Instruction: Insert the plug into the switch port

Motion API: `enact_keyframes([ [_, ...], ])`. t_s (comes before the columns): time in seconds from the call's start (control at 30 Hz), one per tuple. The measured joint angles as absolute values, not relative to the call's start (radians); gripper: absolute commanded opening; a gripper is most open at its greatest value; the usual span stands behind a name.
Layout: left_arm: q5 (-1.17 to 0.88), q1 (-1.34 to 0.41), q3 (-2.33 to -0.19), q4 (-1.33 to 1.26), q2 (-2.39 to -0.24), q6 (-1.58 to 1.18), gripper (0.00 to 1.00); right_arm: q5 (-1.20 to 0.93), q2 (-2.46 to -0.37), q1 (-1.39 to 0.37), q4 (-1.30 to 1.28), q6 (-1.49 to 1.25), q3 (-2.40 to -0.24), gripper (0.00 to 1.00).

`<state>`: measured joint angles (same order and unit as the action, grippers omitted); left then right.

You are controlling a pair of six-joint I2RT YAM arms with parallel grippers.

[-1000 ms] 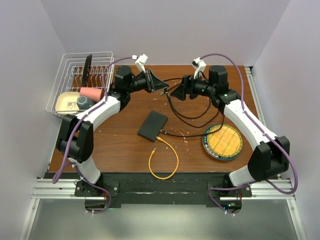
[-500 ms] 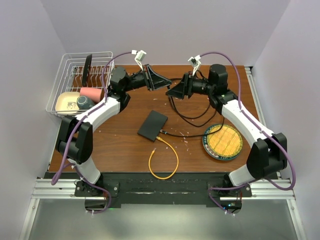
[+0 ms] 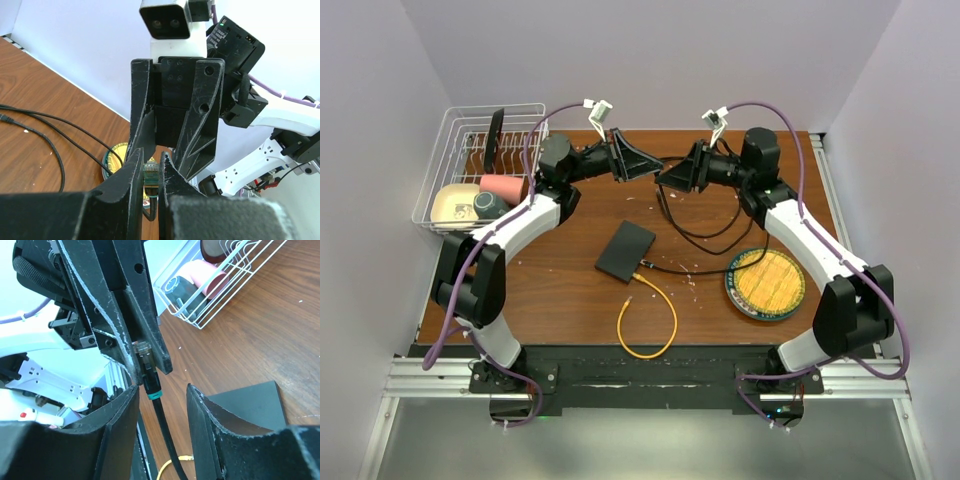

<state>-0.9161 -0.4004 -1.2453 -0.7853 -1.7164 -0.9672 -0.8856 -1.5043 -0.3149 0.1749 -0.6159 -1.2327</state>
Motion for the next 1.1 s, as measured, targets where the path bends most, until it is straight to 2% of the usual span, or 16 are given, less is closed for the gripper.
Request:
enact_keyframes([
  [0.33,-0.921,-0.401,-1.243,-0.808,-1.716,-0.986,0.00,-0.892,-1.513,-0.315,0.216,-0.648,-1.216,0.44],
  [0.47,-0.921,-0.401,-1.237,-0.810,-1.716,-0.986,0.00,-0.902,-1.514,-0.315,0.271,-0.692,-1.196,0.22],
  [0.5,-0.920,-0.401,-1.234,-0.810,-1.716,-0.986,0.00,-0.909,-1.514,-0.316,0.292,-0.710,-1.188,0.11],
  [0.57,-0.920,-0.400,-1.230,-0.810,-1.716,-0.988,0.00,-0.920,-1.516,-0.318,0.331,-0.739,-1.174,0.00],
  [0.67,-0.920,-0.399,-1.230,-0.809,-1.716,-1.003,0.00,-0.935,-1.520,-0.316,0.371,-0.760,-1.163,0.00],
  [0.7,-0.919,-0.400,-1.229,-0.809,-1.716,-1.005,0.04,-0.936,-1.520,-0.315,0.376,-0.762,-1.161,0.00],
  [0.73,-0.920,-0.400,-1.229,-0.810,-1.716,-1.007,0.12,-0.938,-1.520,-0.315,0.382,-0.762,-1.160,0.00],
  [0.77,-0.920,-0.400,-1.229,-0.810,-1.716,-1.008,0.32,-0.938,-1.520,-0.315,0.382,-0.762,-1.159,0.00],
  [0.8,-0.920,-0.400,-1.229,-0.810,-1.716,-1.009,0.42,-0.938,-1.520,-0.315,0.381,-0.760,-1.159,0.00],
  [0.83,-0.920,-0.400,-1.229,-0.810,-1.716,-1.008,0.58,-0.940,-1.520,-0.315,0.380,-0.758,-1.159,0.00],
  [0.93,-0.918,-0.402,-1.229,-0.793,-1.710,-0.984,0.82,-0.929,-1.519,-0.315,0.347,-0.731,-1.159,0.00],
  [1.03,-0.894,-0.405,-1.229,-0.717,-1.682,-0.929,0.99,-0.908,-1.518,-0.314,0.273,-0.674,-1.160,0.00],
  [1.1,-0.855,-0.405,-1.243,-0.621,-1.659,-0.870,1.00,-0.894,-1.518,-0.313,0.201,-0.624,-1.166,0.00],
])
